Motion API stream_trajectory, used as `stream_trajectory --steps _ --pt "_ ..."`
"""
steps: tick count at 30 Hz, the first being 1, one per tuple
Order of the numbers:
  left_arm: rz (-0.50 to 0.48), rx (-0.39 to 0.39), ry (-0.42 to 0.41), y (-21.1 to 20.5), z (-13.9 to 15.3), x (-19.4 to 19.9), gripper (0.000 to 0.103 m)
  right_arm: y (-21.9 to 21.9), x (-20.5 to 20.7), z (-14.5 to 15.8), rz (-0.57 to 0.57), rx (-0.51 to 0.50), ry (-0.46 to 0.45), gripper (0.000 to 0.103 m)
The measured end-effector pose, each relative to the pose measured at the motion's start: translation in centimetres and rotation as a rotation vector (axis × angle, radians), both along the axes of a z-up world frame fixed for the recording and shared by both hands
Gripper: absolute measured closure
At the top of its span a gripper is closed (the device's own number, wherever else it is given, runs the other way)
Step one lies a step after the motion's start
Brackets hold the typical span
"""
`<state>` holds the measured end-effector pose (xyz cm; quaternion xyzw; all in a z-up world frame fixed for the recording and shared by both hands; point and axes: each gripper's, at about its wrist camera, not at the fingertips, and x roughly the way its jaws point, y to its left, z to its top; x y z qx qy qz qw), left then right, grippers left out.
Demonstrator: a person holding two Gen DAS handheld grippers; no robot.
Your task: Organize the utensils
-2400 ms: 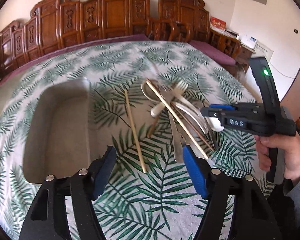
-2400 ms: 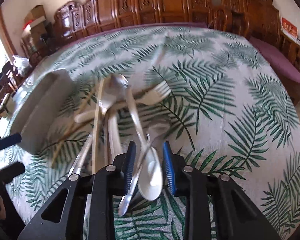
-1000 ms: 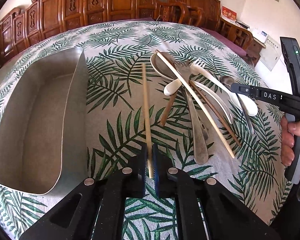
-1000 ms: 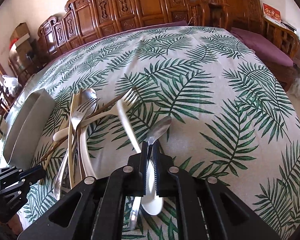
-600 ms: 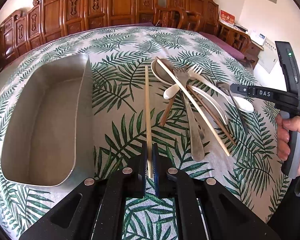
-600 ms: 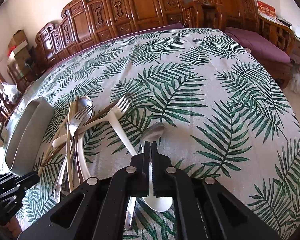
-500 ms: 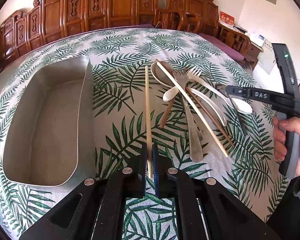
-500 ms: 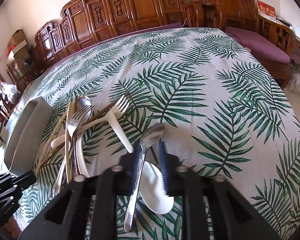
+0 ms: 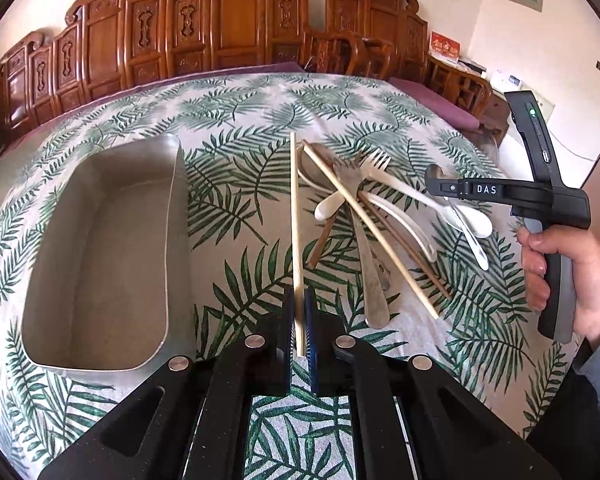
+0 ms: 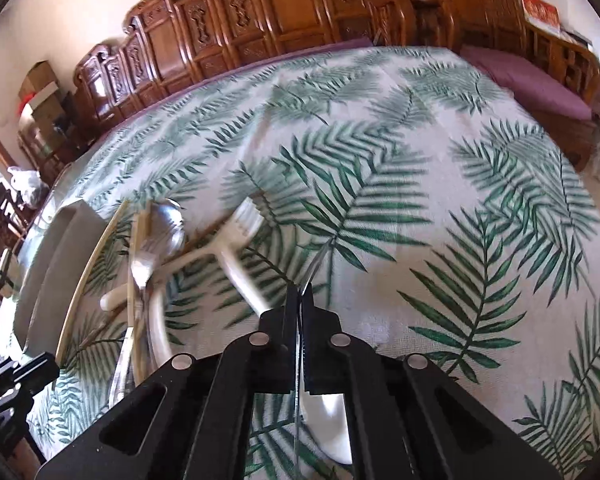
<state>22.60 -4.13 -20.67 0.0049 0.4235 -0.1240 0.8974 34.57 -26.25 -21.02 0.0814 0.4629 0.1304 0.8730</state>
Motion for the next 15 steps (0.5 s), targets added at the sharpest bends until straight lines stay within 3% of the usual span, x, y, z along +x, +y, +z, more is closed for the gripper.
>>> stream_trajectory --steps 6,15 --pt "0.012 -0.015 -0.049 1.2 2.1 -1.3 0.099 0.3 -2.5 3.5 0.01 0.079 -0.067 0.1" --pt "0.084 -0.044 -0.079 5.6 4.6 -2.4 0.099 5.7 -5.6 8.0 0.113 0.03 -0.151 0.1"
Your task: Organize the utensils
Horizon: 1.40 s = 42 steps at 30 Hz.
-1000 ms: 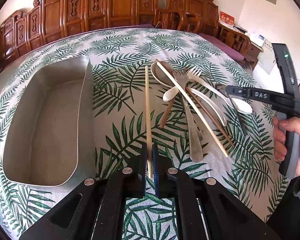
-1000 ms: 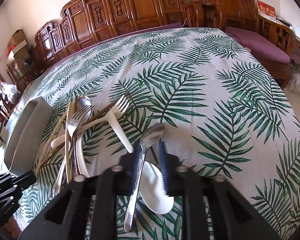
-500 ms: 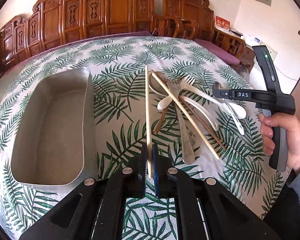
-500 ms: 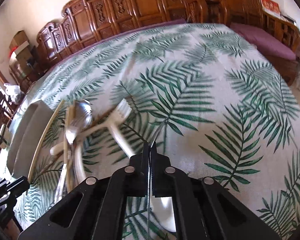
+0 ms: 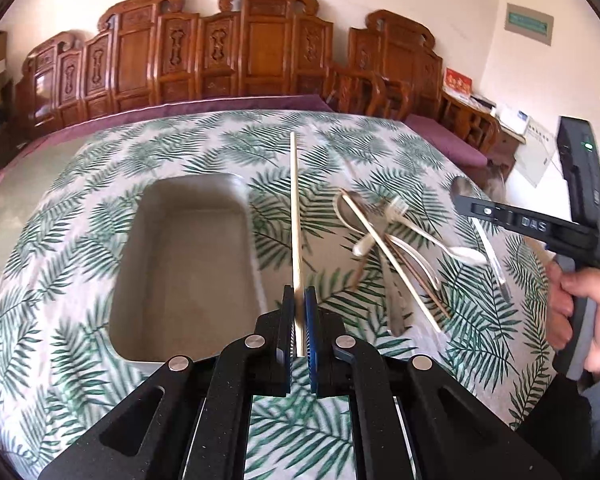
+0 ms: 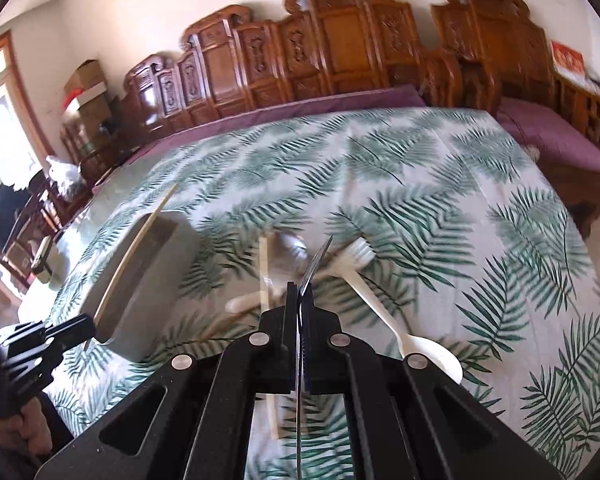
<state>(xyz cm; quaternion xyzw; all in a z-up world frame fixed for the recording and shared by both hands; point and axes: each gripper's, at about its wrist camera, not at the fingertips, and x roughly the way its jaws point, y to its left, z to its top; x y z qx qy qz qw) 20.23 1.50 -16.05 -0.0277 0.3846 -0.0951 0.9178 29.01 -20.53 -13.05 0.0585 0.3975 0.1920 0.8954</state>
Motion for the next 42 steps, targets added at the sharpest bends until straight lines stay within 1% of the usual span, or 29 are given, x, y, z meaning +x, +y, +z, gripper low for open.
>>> stream_trajectory --steps 4,8,12,17,23,29,34,36,38,42 --pt "0.018 -0.017 0.019 2.1 0.3 0.2 0.099 1.9 -0.9 1.5 0.025 0.012 -0.02 0.1" --pt "0.042 -0.041 0.042 4.3 0.3 0.5 0.099 4.8 -1.3 2.6 0.069 -0.007 -0.03 0.1" --pt "0.05 -0.049 0.08 5.9 -0.4 1.2 0.099 7.3 -1.5 3.3 0.105 -0.018 -0.035 0.1" --pt "0.076 -0.073 0.139 7.4 -2.0 2.1 0.099 10.4 -1.4 3.6 0.153 -0.03 -0.035 0.1" --pt "0.074 -0.082 0.158 7.6 -2.5 3.2 0.099 13.4 -0.5 2.9 0.197 -0.04 -0.02 0.1" --pt "0.083 -0.1 0.149 8.4 -2.2 3.7 0.098 15.6 0.4 2.0 0.221 -0.037 -0.002 0.1" --pt "0.107 -0.081 0.113 9.5 -0.9 3.3 0.098 17.7 1.4 1.9 0.242 0.0 0.008 0.1" --pt "0.122 -0.064 0.09 10.2 -0.2 3.1 0.095 18.6 2.0 1.9 0.248 0.017 0.011 0.1" --pt "0.141 -0.053 0.075 10.9 0.3 3.0 0.09 19.7 2.5 1.7 0.254 0.029 0.019 0.1" --pt "0.173 -0.049 0.063 12.5 0.8 3.0 0.089 21.3 3.4 0.6 0.269 0.051 0.047 0.1"
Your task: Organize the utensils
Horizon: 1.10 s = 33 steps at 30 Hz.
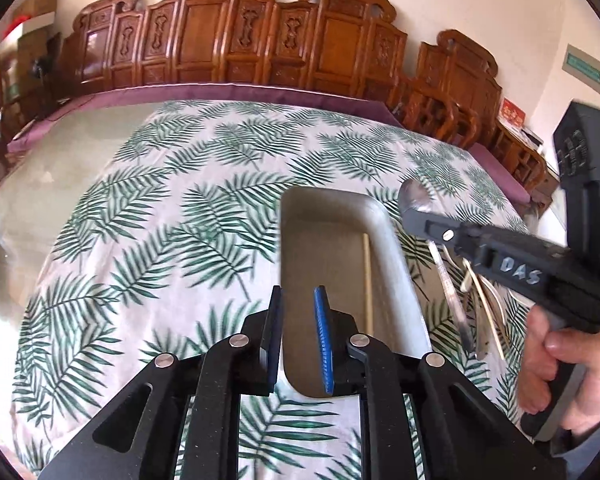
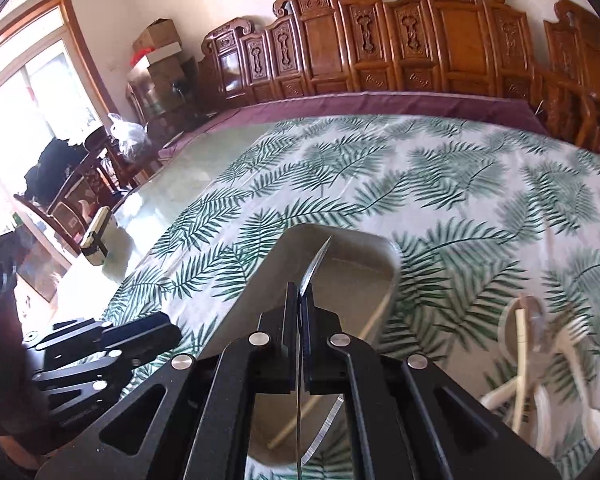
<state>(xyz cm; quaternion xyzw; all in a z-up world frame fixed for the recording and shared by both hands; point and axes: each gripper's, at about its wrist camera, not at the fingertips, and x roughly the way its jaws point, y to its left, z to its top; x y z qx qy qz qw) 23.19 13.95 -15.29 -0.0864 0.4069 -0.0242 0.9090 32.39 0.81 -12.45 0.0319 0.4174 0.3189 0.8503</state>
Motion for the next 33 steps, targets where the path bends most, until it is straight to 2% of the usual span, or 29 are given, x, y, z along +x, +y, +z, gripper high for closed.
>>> stream_trajectory --steps 9,15,21,23,31,33 --pt "0.02 -0.013 0.009 1.2 -0.2 0.0 0.088 2.7 0.9 -4.5 0.01 -0.048 0.068 0.1" --pt "0.013 -0.003 0.008 0.9 -0.2 0.1 0.088 2.9 0.8 -5.7 0.021 -0.083 0.074 0.097" --pt "0.007 0.002 0.002 0.6 -0.1 -0.1 0.087 2.0 0.1 -4.5 0.034 -0.069 0.054 0.097" --pt "-0.004 0.009 -0.009 0.1 0.1 -0.3 0.077 1.2 -0.3 -3.5 0.034 -0.057 0.04 0.097" --pt "-0.073 0.032 -0.064 -2.9 1.0 -1.6 0.057 -6.3 -4.3 1.0 -0.016 -0.089 -0.082 0.096" --pt "-0.092 0.035 -0.072 -3.8 1.1 -1.8 0.052 -8.6 -4.9 1.3 -0.044 -0.12 -0.096 0.088"
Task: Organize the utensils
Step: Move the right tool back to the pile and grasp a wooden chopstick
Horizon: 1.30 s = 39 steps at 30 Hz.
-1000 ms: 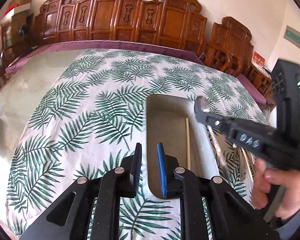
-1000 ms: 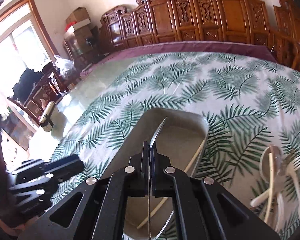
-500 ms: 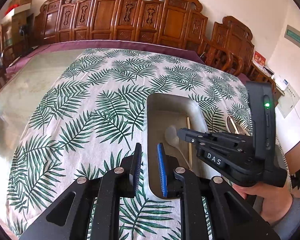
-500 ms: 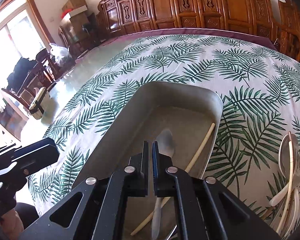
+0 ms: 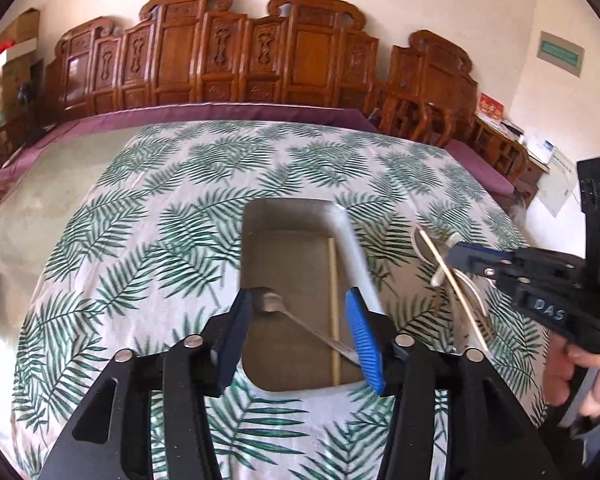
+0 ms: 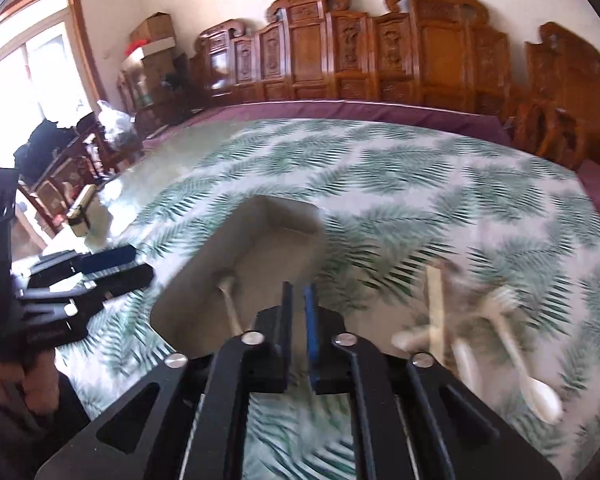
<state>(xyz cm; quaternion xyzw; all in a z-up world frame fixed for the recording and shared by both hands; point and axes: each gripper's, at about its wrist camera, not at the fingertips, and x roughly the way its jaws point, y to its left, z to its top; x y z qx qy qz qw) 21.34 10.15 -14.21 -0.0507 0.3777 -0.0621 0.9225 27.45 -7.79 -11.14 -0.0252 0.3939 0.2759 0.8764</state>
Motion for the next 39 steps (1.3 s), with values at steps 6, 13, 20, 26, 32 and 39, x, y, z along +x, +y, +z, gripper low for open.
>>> stream_trajectory --steps 6,13,20,26,32,39 --pt "-0.048 -0.005 -0.009 -2.6 0.0 -0.4 0.041 -5.5 -0.7 -1.4 -0.085 -0.092 -0.007 0.082" --pt "-0.069 0.015 0.0 -4.9 -1.0 -0.7 0.04 -8.0 -0.5 -5.3 -0.109 -0.134 0.034 0.082" --pt "-0.08 0.033 0.01 -6.5 -2.0 -0.6 0.04 -8.3 0.4 -8.3 -0.096 -0.103 0.08 0.082" --pt "-0.095 0.045 0.005 -7.7 -2.3 -0.8 0.04 -7.6 1.1 -9.6 -0.061 -0.116 0.11 0.082" --pt "-0.109 0.069 -0.001 -9.3 -2.8 -1.3 0.04 -7.7 1.5 -10.3 -0.052 -0.132 0.128 0.088" --pt "-0.126 0.112 0.005 -11.7 -3.4 -1.7 0.04 -8.6 1.2 -9.3 -0.027 -0.104 0.107 0.097"
